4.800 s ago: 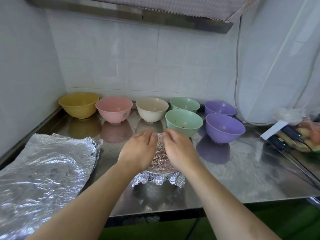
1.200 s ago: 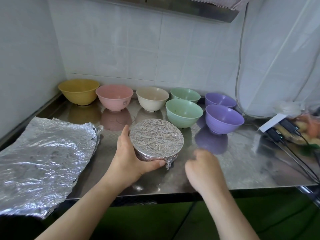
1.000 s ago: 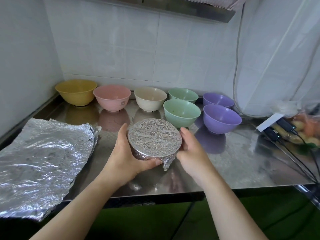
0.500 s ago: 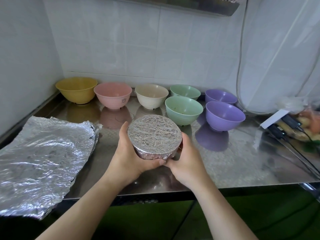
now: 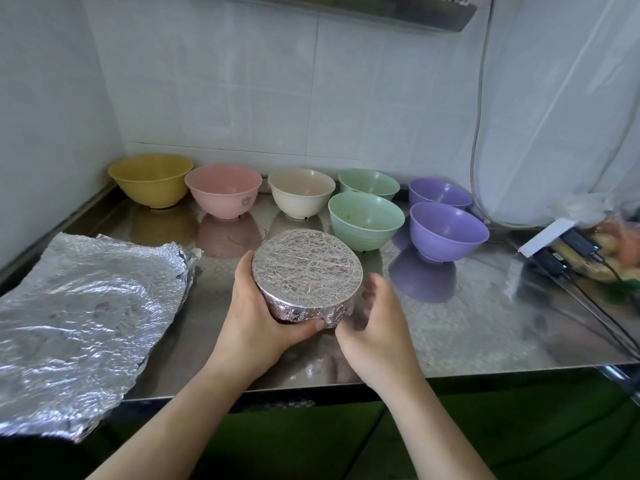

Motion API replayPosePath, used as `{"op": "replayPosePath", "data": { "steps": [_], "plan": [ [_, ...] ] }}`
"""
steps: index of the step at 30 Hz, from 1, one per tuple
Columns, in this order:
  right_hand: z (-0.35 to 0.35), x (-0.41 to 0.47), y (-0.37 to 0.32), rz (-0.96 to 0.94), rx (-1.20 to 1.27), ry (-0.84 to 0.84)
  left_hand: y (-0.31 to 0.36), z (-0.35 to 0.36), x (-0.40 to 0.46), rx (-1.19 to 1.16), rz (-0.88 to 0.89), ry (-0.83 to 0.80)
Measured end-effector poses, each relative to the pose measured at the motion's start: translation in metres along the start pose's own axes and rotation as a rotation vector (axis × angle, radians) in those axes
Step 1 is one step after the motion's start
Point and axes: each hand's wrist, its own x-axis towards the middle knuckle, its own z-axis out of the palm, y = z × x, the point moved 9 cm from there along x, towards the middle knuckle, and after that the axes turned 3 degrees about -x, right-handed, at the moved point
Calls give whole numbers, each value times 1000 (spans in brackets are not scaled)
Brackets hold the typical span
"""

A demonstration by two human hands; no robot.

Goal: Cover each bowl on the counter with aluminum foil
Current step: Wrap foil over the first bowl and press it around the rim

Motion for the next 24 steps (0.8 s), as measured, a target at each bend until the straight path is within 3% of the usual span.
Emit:
{"op": "replayPosePath", "data": {
  "steps": [3, 9, 17, 24],
  "plan": [
    [-10, -12, -3, -32, -111, 135, 0, 0, 0, 10, 9, -1],
    [1, -11, -3, 24, -94, 40, -3, 0, 0, 15, 14, -10],
    [1, -5, 2, 82, -75, 37, -5, 2, 2, 22, 26, -22],
    [-4, -7, -2, 56, -158, 129, -4, 0, -1, 31, 30, -9]
  ]
}}
